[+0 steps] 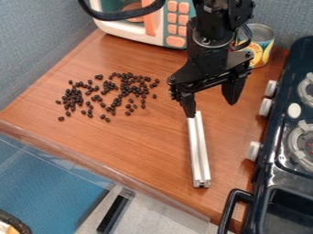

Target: Sweep into pile

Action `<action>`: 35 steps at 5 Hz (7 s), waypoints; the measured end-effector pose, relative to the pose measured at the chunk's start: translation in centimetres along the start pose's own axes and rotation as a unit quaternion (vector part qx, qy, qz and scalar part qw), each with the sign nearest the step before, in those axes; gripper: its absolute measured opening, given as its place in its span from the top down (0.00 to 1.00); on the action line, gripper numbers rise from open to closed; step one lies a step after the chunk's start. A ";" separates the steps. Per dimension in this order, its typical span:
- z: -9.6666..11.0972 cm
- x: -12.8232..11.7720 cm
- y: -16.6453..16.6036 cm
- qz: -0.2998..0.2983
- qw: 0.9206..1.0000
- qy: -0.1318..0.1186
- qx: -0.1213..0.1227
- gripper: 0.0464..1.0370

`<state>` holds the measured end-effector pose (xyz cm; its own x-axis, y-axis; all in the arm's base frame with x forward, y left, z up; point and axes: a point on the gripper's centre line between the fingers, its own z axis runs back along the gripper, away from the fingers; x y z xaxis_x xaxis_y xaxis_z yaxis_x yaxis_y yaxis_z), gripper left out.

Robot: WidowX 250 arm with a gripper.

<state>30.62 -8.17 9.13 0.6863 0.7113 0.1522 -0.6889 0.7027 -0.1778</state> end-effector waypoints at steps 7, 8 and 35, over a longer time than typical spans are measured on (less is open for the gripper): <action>-7.5 -2.5 1.8 -0.061 0.997 0.009 0.049 0.37; -7.4 -2.8 1.7 -0.066 0.996 0.001 0.057 0.64; -6.8 13.4 16.6 0.279 0.942 -0.084 0.168 0.66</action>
<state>29.94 12.89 1.64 0.1689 0.9444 0.2819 -0.9856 0.1650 0.0377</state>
